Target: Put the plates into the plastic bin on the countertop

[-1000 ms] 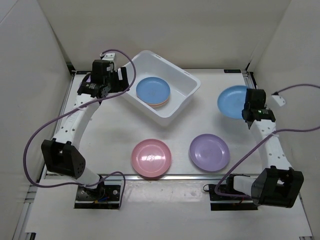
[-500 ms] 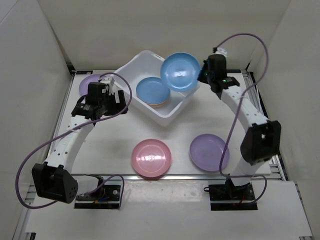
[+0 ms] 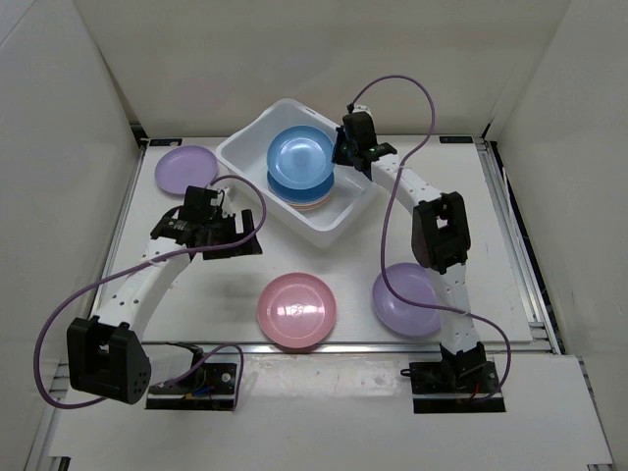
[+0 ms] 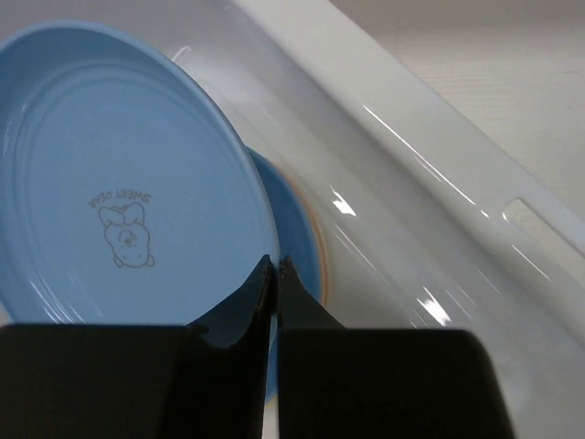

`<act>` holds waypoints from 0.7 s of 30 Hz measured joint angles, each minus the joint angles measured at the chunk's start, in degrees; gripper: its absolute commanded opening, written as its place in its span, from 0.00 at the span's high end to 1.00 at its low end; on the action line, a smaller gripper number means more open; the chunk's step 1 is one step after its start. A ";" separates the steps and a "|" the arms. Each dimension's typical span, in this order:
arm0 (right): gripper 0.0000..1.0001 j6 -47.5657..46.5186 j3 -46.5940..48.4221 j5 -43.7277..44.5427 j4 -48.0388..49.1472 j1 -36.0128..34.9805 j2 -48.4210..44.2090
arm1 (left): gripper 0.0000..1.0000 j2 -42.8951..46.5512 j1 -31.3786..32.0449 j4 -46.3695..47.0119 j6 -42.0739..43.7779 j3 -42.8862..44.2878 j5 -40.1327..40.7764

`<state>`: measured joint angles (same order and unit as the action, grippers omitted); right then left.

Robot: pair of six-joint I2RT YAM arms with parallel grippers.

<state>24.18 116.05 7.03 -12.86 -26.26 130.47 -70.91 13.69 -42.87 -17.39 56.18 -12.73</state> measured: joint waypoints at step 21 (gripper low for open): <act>0.01 -0.92 -0.96 -0.22 -4.17 0.07 -8.59 | 0.01 -2.19 4.83 2.21 -2.58 -6.32 -1.36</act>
<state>23.27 115.09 6.81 -17.04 -26.20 121.89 -73.10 18.52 -40.66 -19.97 49.87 -14.09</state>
